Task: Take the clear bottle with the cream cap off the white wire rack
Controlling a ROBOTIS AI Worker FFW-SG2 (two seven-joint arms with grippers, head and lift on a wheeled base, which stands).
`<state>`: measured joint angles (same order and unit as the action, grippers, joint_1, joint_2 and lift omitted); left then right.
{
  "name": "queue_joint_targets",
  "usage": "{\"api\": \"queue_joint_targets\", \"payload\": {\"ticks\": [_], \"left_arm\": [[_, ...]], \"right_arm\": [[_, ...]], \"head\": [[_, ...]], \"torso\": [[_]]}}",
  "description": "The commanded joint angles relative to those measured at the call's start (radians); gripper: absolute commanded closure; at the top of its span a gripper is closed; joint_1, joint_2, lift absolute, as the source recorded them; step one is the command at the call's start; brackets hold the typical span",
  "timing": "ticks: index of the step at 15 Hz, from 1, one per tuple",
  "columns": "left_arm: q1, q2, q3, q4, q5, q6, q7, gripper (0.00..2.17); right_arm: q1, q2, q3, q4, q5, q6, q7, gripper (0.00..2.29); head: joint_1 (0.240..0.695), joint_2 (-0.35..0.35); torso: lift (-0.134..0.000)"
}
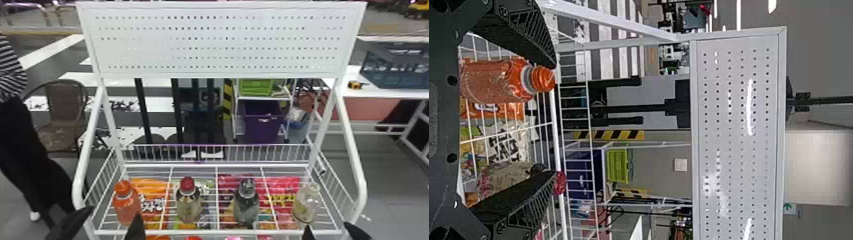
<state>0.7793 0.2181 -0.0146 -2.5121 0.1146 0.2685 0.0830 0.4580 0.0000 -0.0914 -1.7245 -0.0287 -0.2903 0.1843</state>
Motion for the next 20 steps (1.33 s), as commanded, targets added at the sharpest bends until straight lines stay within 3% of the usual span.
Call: {"api": "queue_joint_targets", "payload": {"ticks": [1, 3, 8, 12, 14, 16, 19, 20], "left_arm": [[-0.011, 0.003, -0.022, -0.011, -0.024, 0.056, 0.001, 0.13], [-0.011, 0.004, -0.036, -0.013, -0.039, 0.059, 0.004, 0.13], [-0.012, 0.004, -0.058, 0.015, -0.061, 0.053, 0.014, 0.14], [-0.021, 0.006, -0.056, 0.029, -0.066, 0.053, 0.014, 0.14], [-0.025, 0.006, -0.056, 0.038, -0.066, 0.044, 0.014, 0.14], [-0.031, 0.006, -0.056, 0.041, -0.064, 0.044, 0.014, 0.14], [-0.049, 0.006, -0.058, 0.038, -0.059, 0.047, 0.014, 0.14], [-0.049, 0.006, -0.059, 0.035, -0.059, 0.047, 0.014, 0.14]], "right_arm": [[-0.087, 0.001, 0.019, 0.118, 0.036, -0.036, -0.039, 0.12], [-0.139, 0.001, 0.027, 0.183, 0.041, -0.051, -0.078, 0.12], [-0.262, 0.001, 0.028, 0.315, 0.024, -0.069, -0.081, 0.12], [-0.334, 0.001, 0.044, 0.345, 0.030, -0.032, -0.081, 0.13], [-0.338, 0.001, 0.045, 0.338, 0.030, 0.017, -0.080, 0.31], [-0.334, 0.001, 0.044, 0.332, 0.027, 0.047, -0.080, 0.35], [-0.309, 0.001, 0.041, 0.299, 0.021, 0.060, -0.083, 1.37], [-0.295, 0.001, 0.041, 0.270, 0.019, 0.066, -0.088, 1.53]], "head": [[0.499, 0.000], [0.499, 0.000], [0.499, 0.000], [0.499, 0.000], [0.499, 0.000], [0.499, 0.000], [0.499, 0.000], [0.499, 0.000]], "torso": [[0.000], [0.000], [0.000], [0.000], [0.000], [0.000], [0.000], [0.000]]}}
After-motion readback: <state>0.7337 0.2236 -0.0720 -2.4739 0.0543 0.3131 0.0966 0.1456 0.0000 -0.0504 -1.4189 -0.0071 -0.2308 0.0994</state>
